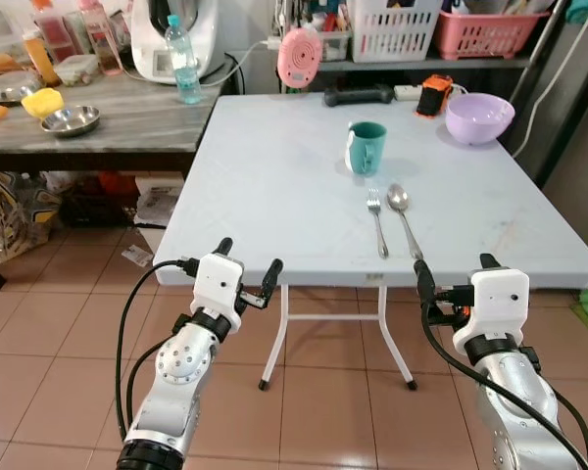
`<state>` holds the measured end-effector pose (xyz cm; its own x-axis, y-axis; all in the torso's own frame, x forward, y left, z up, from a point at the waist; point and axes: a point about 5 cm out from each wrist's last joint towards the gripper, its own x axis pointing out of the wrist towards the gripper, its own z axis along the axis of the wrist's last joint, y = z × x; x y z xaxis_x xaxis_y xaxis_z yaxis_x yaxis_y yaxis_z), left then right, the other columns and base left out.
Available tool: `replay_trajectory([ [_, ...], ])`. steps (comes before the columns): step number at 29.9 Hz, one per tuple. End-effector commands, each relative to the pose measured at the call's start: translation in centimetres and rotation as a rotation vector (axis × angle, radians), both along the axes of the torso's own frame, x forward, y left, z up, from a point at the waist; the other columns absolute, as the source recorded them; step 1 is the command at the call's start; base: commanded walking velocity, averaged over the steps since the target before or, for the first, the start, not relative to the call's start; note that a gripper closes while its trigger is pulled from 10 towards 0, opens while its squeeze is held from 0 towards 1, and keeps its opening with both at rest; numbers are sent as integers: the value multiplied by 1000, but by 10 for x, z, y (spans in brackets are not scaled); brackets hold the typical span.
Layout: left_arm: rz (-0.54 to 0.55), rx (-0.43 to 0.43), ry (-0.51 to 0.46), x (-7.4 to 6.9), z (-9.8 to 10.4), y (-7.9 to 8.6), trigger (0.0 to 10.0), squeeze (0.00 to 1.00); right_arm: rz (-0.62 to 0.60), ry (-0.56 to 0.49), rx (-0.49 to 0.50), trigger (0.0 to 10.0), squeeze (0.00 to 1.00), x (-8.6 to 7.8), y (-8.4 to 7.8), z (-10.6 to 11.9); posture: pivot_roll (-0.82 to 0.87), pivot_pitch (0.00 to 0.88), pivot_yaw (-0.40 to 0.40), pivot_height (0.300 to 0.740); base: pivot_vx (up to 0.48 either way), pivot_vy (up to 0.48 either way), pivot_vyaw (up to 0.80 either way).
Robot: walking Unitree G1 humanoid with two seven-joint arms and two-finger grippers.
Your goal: Setting the table
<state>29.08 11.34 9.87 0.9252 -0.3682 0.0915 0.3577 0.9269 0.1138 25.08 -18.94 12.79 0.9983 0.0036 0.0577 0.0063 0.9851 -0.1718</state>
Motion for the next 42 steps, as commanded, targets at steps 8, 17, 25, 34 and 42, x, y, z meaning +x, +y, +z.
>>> replay_trajectory([
  [8,-35,0,-13,1,4,-2,10000,0,13,-8,-31,10000,0,0,3,1,-159,0,40,740,300,0,0],
  [17,-53,-2,-9,-1,3,-5,10000,0,8,-5,-25,10000,0,0,4,0,-161,0,43,740,307,0,-424],
  [25,-63,8,-6,-2,2,-7,10000,0,12,2,-21,10000,0,-3,7,-2,-161,0,45,740,307,0,0],
  [34,-67,12,-6,-2,2,-7,10000,0,38,-2,-42,10000,0,-3,10,-1,-160,0,48,740,309,0,47],
  [42,-72,22,2,-2,1,-6,10000,0,39,-1,-37,10000,0,-3,14,-2,-157,0,50,740,305,0,625],
])
